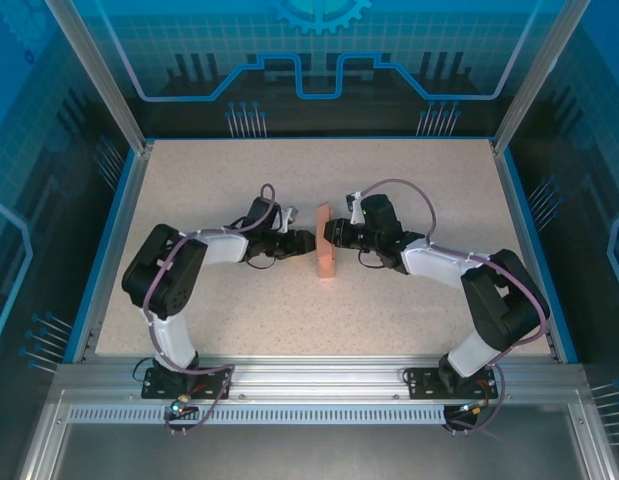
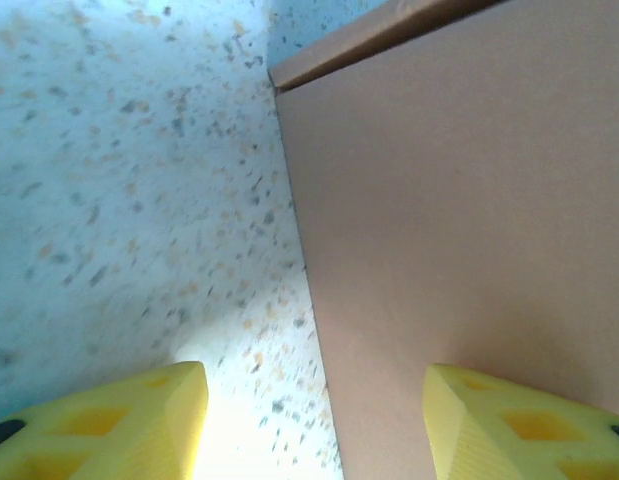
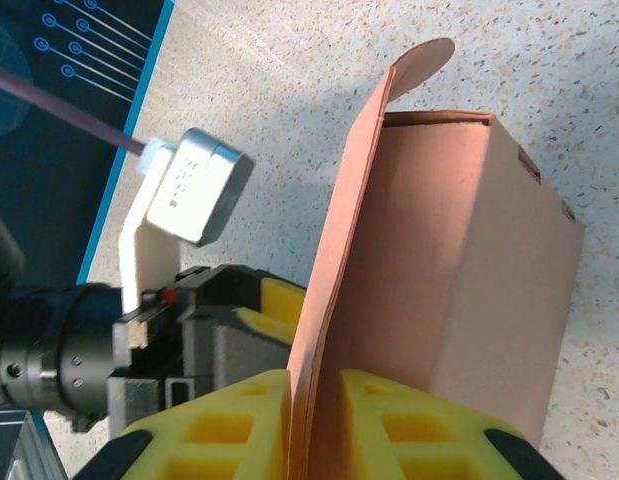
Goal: Fold the paper box
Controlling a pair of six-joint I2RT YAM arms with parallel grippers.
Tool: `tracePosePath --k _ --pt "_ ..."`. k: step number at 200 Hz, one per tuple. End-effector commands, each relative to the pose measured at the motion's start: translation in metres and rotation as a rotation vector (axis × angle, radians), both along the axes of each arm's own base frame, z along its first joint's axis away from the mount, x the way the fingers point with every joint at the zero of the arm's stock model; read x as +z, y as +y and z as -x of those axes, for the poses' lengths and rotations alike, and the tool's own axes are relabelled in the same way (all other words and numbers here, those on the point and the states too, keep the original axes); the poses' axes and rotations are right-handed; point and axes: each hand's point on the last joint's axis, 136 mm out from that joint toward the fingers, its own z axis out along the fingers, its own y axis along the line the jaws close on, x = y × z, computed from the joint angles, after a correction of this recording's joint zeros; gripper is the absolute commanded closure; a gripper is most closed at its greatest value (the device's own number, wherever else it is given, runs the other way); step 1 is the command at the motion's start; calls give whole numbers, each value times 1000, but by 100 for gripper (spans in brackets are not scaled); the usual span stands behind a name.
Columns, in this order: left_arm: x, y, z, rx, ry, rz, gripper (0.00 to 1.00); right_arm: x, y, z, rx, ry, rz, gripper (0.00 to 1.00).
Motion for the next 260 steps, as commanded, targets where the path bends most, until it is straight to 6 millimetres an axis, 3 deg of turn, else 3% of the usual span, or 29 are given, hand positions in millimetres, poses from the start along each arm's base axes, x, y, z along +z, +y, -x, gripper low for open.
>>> tracePosePath --k 1,39,78,131,213,260 --pt "25 9 0 56 -107 -7 32 -41 -10 21 -25 139 94 79" --pt "57 15 34 105 -292 -23 16 -41 -8 19 -21 142 90 79" --pt "78 -1 58 92 -432 -73 9 -41 -5 17 -24 143 78 80" --pt "81 -32 58 71 -578 -213 5 -41 -1 16 -21 149 54 80" --pt "70 -40 39 119 -778 -394 4 -39 3 12 -23 156 15 80" --pt "71 -44 31 138 -825 -432 19 -42 3 12 -23 162 12 80"
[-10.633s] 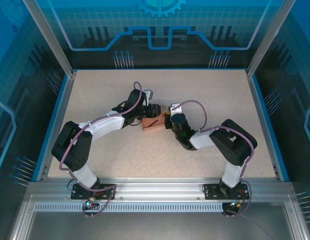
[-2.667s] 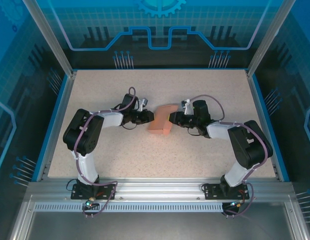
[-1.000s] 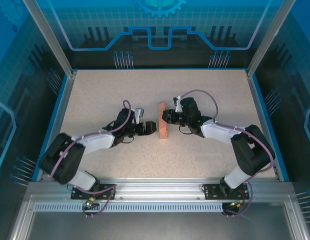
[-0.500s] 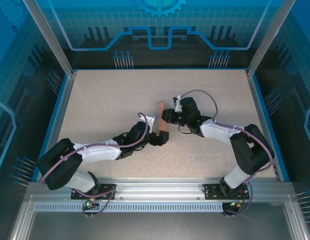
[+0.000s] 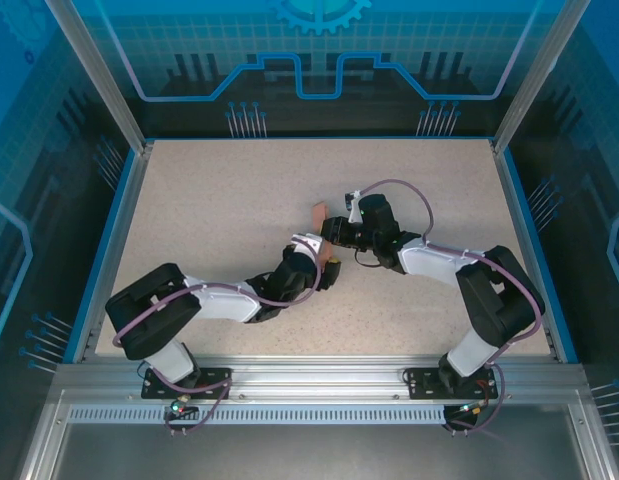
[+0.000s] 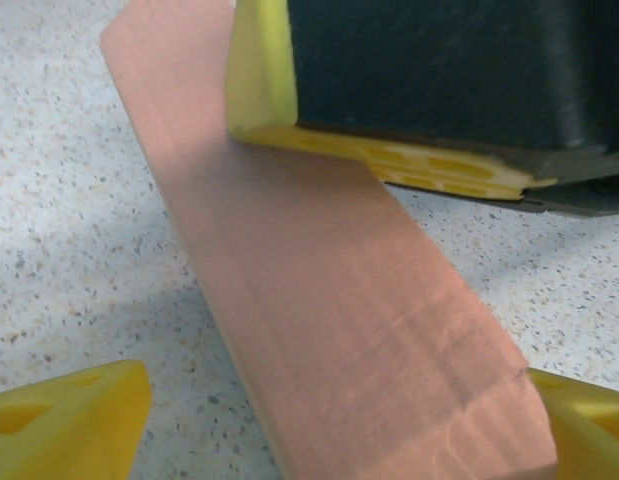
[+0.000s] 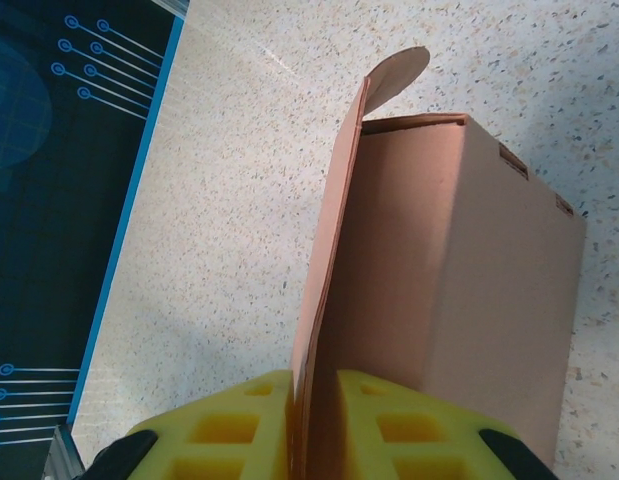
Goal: Fold the paper box
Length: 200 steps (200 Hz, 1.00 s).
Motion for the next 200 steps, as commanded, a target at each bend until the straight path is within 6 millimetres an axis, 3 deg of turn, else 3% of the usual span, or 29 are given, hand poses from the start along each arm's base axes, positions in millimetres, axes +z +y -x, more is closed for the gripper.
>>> tracePosePath --k 1,97,150,186,189,200 --pt "21 -6 -14 34 -93 3 20 -43 -5 18 1 140 67 81" --pt "10 0 -13 41 -87 -32 56 -31 -10 13 -5 120 57 78" --pt "10 6 -10 37 -103 -60 78 -5 -19 7 -2 59 63 67" --pt "13 6 -10 13 -95 -49 78 22 -38 0 -21 -29 76 58" --pt "13 6 -10 13 -94 -48 78 35 -38 -5 -26 -58 69 57" --pt "16 7 -11 3 -91 -41 78 46 -46 -8 -32 -92 78 56"
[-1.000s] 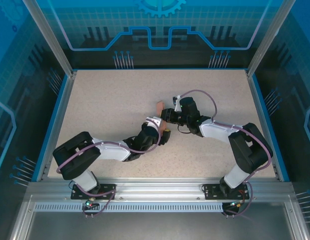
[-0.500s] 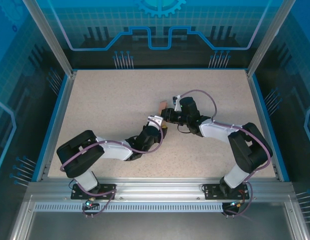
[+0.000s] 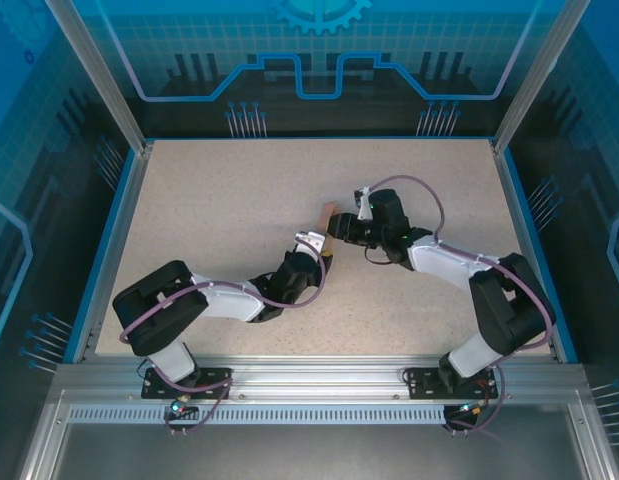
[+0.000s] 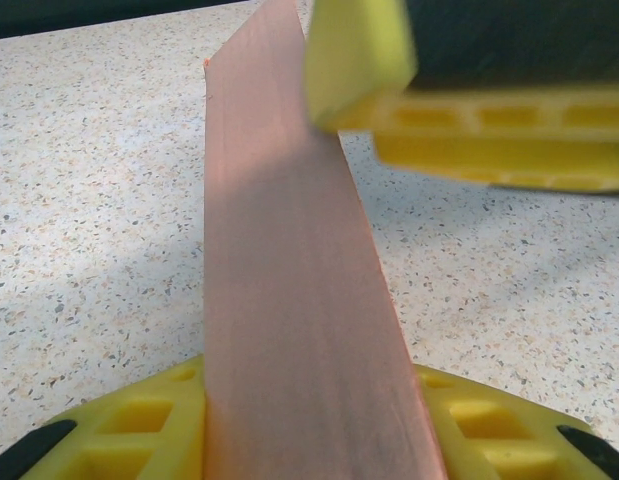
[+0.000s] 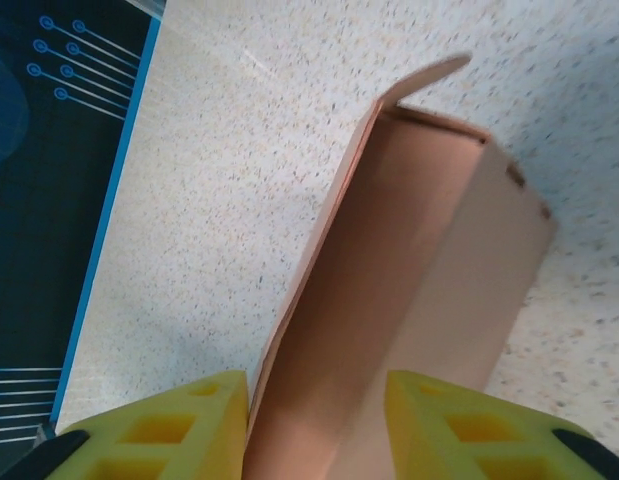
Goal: Fold the paper box
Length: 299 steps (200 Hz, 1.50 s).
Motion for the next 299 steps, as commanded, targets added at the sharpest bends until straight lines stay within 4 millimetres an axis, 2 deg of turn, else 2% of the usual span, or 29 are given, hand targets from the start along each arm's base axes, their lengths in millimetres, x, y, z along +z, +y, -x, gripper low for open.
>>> tracePosePath --k 1,44,50,72,129,186,255,299 --pt "11 4 0 -20 -19 13 78 34 -18 -6 -8 -95 31 55" --pt "21 6 -3 -142 -1 53 78 72 -52 -16 -3 -268 177 48" --pt "23 8 -4 -156 -4 58 75 73 -56 -19 7 -285 211 48" --pt "28 10 -6 -245 4 77 75 77 -56 -27 114 -366 315 47" --pt "37 32 -6 -337 -25 22 76 63 -42 -39 454 -567 424 47" --pt "33 42 5 -420 20 38 76 33 -37 -28 722 -740 552 52" --pt "24 36 11 -468 29 47 76 11 -35 -36 828 -783 617 54" --pt "21 35 12 -478 34 45 76 10 -32 -40 848 -782 612 59"
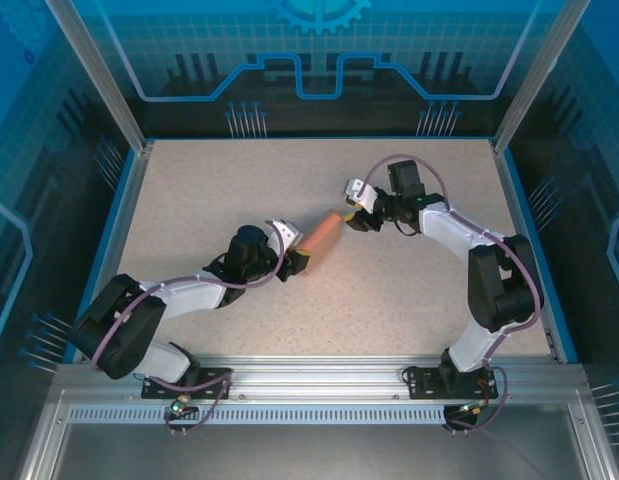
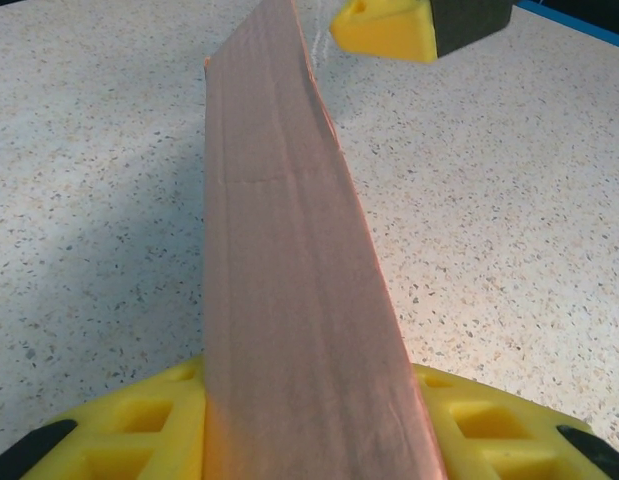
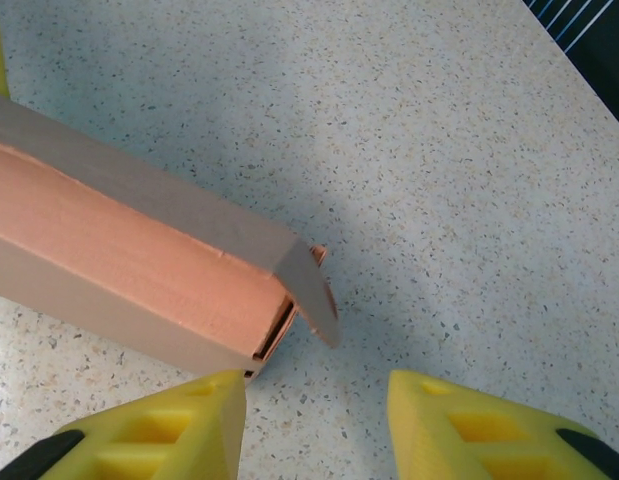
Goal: Fold the paper box
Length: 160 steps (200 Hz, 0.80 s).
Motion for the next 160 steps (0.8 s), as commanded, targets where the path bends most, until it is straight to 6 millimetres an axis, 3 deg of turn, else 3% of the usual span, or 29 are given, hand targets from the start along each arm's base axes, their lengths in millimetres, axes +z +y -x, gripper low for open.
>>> tracePosePath --k 1,160 --pt "4 -3 2 -34 -31 15 76 6 2 -3 38 -11 -6 59" --pt "0 -4 2 -43 -20 10 76 -4 25 -8 76 5 18 79"
